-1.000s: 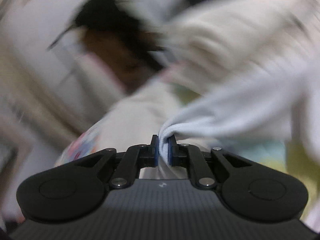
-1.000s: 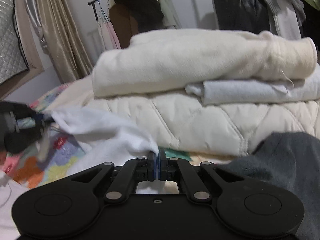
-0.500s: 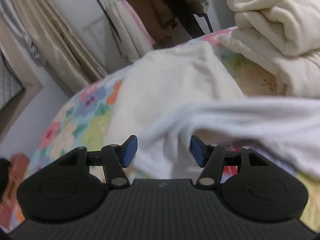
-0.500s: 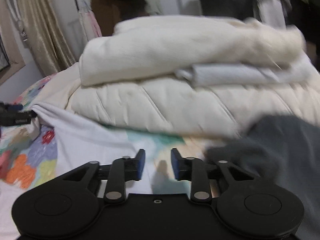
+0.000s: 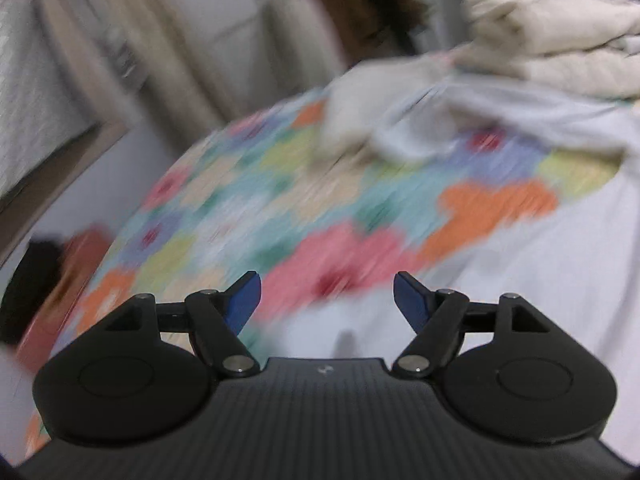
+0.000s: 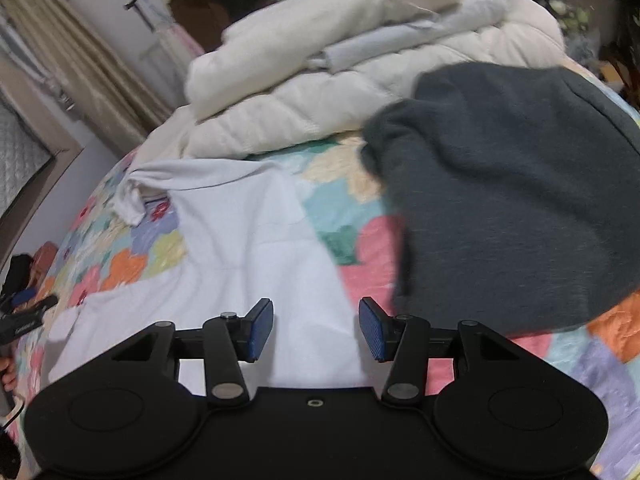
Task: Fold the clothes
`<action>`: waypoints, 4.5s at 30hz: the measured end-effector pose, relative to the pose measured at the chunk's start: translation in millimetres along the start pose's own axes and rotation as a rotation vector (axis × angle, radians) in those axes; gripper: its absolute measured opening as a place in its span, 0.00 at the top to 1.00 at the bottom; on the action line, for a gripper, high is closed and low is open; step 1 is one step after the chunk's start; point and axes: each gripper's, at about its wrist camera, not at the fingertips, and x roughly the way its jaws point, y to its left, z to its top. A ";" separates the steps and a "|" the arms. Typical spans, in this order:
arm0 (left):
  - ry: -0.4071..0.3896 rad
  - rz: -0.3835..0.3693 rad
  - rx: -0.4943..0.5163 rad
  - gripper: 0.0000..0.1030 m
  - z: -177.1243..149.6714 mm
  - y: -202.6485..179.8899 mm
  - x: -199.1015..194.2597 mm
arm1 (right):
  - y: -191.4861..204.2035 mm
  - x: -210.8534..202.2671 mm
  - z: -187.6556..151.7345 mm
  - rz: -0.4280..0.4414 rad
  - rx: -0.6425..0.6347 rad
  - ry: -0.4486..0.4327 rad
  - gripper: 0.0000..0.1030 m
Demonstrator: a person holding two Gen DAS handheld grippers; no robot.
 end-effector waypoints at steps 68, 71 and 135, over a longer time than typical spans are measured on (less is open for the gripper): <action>0.230 -0.238 -0.332 0.20 -123.7 25.1 -104.4 | 41.0 -140.2 -143.7 -0.274 0.048 0.023 0.44; 0.234 -0.334 -0.291 0.20 -126.5 -7.9 -132.9 | 24.1 -156.5 -180.3 -0.285 0.074 0.049 0.44; -0.017 -1.138 -0.343 0.89 -171.2 -61.3 -351.5 | 18.8 -184.0 -283.1 0.285 0.178 0.012 0.46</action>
